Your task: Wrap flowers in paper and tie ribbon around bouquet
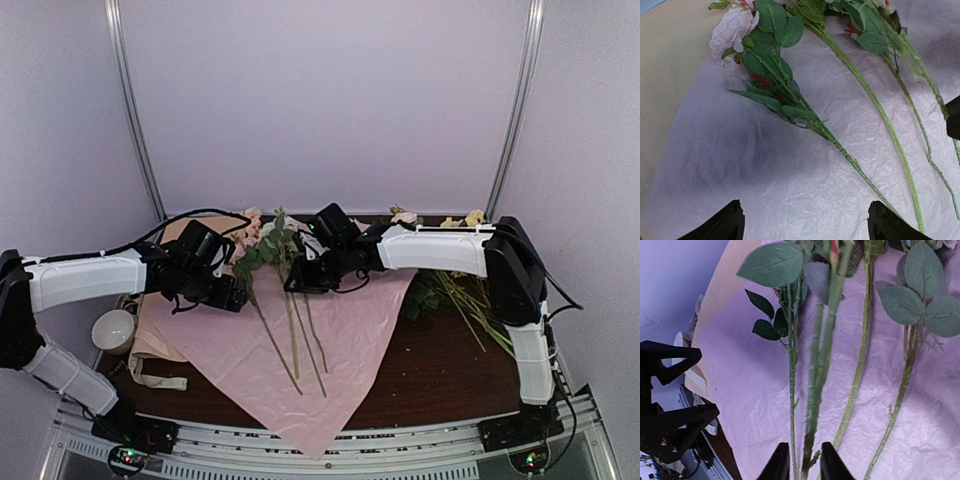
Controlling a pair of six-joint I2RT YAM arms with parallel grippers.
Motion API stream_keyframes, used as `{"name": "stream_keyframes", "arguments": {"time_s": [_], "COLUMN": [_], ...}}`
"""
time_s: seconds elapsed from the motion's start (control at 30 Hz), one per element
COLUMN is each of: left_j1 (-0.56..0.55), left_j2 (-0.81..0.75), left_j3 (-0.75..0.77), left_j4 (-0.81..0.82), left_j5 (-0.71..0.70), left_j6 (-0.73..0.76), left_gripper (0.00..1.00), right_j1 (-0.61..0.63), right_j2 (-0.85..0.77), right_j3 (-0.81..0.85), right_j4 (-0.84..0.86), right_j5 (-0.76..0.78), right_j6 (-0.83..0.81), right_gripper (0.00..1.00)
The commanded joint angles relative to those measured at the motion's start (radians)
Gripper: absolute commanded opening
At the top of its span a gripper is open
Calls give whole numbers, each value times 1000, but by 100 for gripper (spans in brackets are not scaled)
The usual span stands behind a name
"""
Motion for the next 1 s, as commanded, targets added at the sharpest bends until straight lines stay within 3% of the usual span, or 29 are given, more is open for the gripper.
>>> {"name": "stream_keyframes", "arguments": {"time_s": [0.0,0.1,0.2,0.4,0.5,0.7,0.8,0.97], "left_j1": [7,8,9,9,9,8,8,9], "left_j2": [-6,-4,-3,-9,-3,17,18,16], "left_j3": [11,11,7,1,2,16,18,8], "left_j4": [7,3,2,1,3,9,10,11], "left_j5": [-17,-23,-24,-30,-27,-13,-10,-11], "left_j6": [14,16,15,15,18,20,22,22], "left_gripper": [88,88,88,88,88,88,88,88], "right_j1": [-11,-28,-64,-216,-368,-596,-610,-610], "right_j2": [-32,-94,-197,-460,-572,-548,-506,-470], "right_j3": [120,142,110,-108,-245,-372,-433,-556], "right_j4": [-131,-212,-257,-295,-319,-466,-493,-461], "right_j5": [140,248,320,493,541,452,362,331], "right_j6": [-121,-211,-273,-337,-341,-381,-409,-402], "right_gripper": [32,42,44,44,45,42,33,31]}}
